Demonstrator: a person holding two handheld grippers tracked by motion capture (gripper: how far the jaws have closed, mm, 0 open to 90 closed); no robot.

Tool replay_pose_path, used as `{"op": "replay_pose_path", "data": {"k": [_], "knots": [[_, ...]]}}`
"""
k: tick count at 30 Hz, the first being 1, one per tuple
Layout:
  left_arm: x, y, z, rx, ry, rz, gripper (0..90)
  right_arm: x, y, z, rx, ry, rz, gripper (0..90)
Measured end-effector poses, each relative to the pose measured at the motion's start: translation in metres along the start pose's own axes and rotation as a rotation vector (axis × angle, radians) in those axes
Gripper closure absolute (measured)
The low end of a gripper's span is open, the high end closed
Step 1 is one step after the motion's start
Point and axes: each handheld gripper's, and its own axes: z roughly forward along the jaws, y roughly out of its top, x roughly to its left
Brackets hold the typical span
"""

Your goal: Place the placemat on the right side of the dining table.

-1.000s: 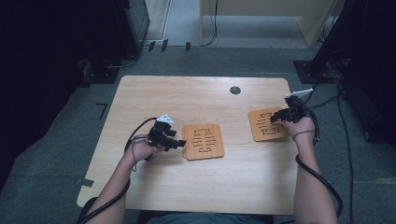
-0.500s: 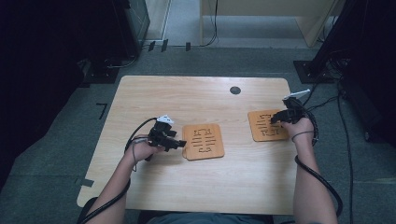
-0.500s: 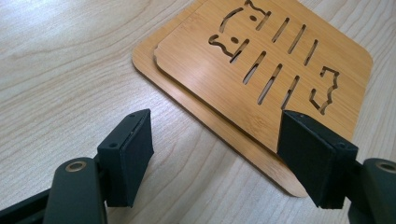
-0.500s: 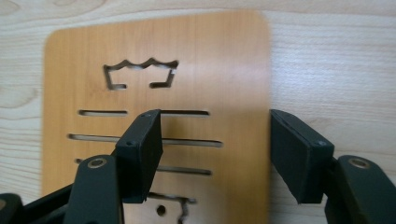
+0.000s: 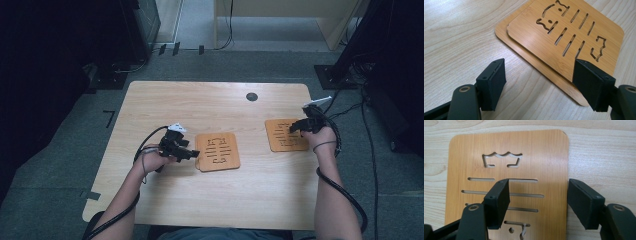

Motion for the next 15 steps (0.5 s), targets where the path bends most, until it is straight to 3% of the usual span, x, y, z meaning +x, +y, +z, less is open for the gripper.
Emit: {"op": "replay_pose_path", "data": {"k": [12, 15], "knots": [[0.0009, 0.0002, -0.0003, 0.002, 0.001, 0.0, 25.8, 0.0073, -0.0026, 0.0009, -0.033, -0.006, -0.016, 22.9], [0.001, 0.0001, -0.0002, 0.002, 0.001, 0.0, 25.8, 0.0084, -0.0033, 0.0007, -0.028, 0.034, -0.028, 19.3]]}}
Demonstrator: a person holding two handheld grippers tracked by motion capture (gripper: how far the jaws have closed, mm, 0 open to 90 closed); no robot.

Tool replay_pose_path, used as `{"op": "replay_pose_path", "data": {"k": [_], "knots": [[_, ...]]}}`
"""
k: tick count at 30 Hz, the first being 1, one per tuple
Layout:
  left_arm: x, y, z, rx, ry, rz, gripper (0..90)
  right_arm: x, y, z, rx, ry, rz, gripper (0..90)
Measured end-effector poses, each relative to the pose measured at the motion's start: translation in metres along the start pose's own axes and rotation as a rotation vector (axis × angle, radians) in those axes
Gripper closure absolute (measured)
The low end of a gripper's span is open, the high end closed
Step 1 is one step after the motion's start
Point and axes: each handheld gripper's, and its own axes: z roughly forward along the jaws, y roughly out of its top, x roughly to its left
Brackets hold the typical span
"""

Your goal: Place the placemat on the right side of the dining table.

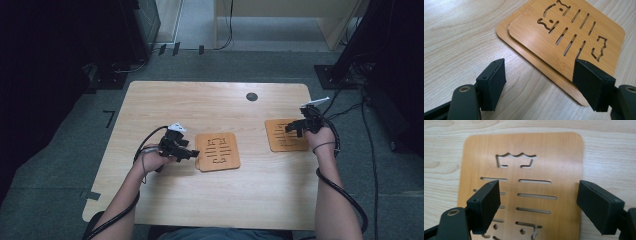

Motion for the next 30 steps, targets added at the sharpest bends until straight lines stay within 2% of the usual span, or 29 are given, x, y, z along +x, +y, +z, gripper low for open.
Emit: {"op": "replay_pose_path", "data": {"k": [11, 13, 17, 21, 30], "knots": [[0.001, 0.0, 0.0, 0.003, 0.005, -0.003, 25.7, 0.015, -0.001, 0.001, 0.001, 0.0, -0.076, 19.5], [0.001, -0.001, 0.0, 0.005, 0.005, -0.004, 25.7, 0.019, -0.001, 0.002, -0.005, 0.012, -0.097, 20.0], [0.002, -0.001, -0.001, 0.007, 0.005, -0.007, 25.7, 0.026, -0.001, 0.002, -0.024, 0.046, -0.11, 20.0], [0.002, -0.001, -0.001, 0.011, 0.007, -0.01, 25.6, 0.034, -0.001, 0.004, -0.025, 0.033, -0.142, 20.0], [0.002, -0.001, 0.0, 0.013, 0.007, -0.01, 25.6, 0.048, -0.003, 0.006, -0.029, 0.057, -0.175, 20.0]]}}
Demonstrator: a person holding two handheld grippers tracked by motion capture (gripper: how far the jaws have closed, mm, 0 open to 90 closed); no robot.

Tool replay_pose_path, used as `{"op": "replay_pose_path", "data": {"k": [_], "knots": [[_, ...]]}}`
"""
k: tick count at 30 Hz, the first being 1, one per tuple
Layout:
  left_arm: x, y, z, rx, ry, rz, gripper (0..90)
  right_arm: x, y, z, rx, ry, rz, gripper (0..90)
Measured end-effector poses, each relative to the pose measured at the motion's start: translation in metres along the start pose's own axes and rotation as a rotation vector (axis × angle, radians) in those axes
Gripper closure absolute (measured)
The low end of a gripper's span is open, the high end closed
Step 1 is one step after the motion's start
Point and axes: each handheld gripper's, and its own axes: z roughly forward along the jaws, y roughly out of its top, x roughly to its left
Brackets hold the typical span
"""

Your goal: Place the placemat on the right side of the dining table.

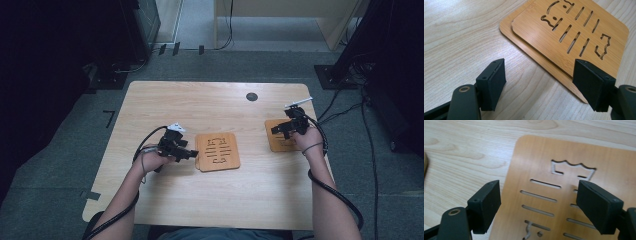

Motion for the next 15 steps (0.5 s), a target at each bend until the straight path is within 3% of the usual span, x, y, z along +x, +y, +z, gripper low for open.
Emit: {"op": "replay_pose_path", "data": {"k": [8, 15], "knots": [[0.0, 0.0, -0.001, -0.004, 0.004, -0.001, 25.6, 0.015, 0.001, 0.004, 0.016, 0.013, -0.058, 20.0], [0.0, 0.0, -0.002, -0.004, 0.004, 0.0, 25.6, 0.028, 0.002, 0.008, 0.02, 0.008, -0.077, 20.0]]}}
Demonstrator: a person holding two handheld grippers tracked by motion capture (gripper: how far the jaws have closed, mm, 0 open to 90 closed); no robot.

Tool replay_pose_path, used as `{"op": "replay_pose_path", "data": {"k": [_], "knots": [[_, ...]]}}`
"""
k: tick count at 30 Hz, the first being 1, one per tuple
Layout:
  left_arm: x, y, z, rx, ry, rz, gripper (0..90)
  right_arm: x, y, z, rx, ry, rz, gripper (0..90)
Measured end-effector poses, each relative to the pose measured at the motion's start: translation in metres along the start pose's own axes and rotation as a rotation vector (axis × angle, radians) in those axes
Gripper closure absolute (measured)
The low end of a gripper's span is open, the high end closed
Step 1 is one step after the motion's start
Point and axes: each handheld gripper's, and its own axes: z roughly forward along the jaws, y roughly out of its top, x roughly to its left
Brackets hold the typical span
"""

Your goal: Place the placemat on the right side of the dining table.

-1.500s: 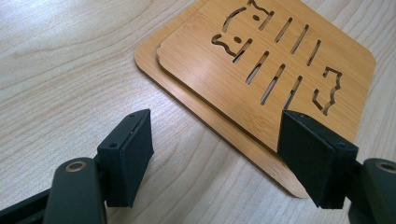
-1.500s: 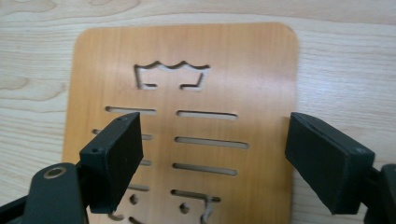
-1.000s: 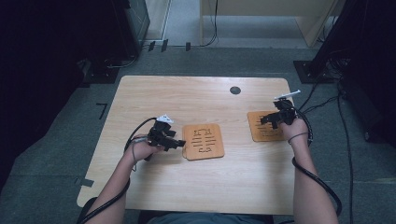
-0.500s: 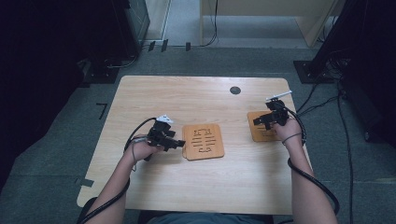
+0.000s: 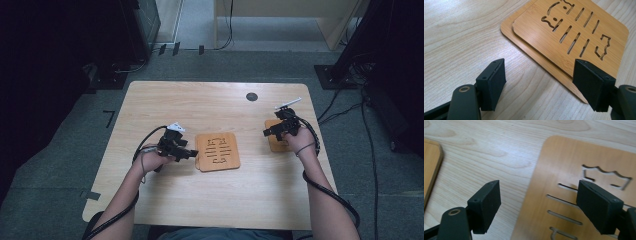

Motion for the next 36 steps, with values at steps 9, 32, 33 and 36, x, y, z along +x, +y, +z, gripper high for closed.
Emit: {"op": "replay_pose_path", "data": {"k": [9, 32, 33, 36], "knots": [[0.0, 0.0, 0.0, 0.003, 0.002, -0.004, 25.6, 0.018, 0.003, 0.006, 0.015, 0.021, -0.043, 19.9], [-0.001, 0.0, 0.001, 0.003, -0.002, -0.001, 25.6, 0.058, 0.004, 0.02, 0.034, 0.058, -0.159, 19.9], [-0.001, 0.0, 0.001, 0.003, -0.003, -0.001, 25.6, 0.06, 0.003, 0.021, 0.037, 0.058, -0.16, 20.0], [-0.001, 0.0, 0.001, 0.003, -0.004, 0.0, 25.6, 0.065, 0.003, 0.022, 0.043, 0.059, -0.178, 20.0]]}}
